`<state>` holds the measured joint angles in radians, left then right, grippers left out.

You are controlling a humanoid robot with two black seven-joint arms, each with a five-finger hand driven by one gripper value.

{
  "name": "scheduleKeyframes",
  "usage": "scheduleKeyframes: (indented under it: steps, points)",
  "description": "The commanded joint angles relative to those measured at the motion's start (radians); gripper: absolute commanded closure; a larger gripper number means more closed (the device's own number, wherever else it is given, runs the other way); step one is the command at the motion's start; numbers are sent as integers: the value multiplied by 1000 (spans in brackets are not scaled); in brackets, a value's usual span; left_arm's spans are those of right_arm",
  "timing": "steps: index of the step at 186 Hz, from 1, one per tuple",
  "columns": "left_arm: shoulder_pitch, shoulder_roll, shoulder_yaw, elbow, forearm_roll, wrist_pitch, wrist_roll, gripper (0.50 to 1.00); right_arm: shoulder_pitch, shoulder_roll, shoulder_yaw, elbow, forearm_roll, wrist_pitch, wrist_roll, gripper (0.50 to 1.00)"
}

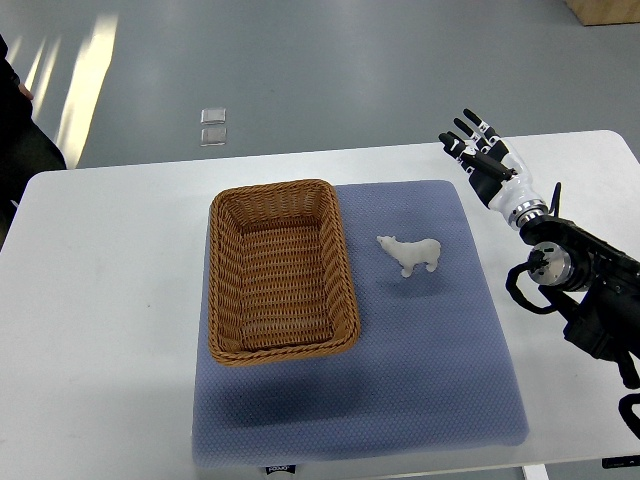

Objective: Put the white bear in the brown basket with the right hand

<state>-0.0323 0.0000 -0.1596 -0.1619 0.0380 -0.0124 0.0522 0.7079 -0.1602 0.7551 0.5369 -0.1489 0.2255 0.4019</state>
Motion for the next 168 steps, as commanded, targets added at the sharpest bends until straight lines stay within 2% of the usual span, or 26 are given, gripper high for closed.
scheduleKeyframes:
  steps: [1,168]
  points:
    - [0,0,-3,-1,0,0,1,500,-1,1,0,0,-1,0,0,574]
    - [2,0,-1,5,-3,0,2,500,2,-2,-3,0,-11,2,0,574]
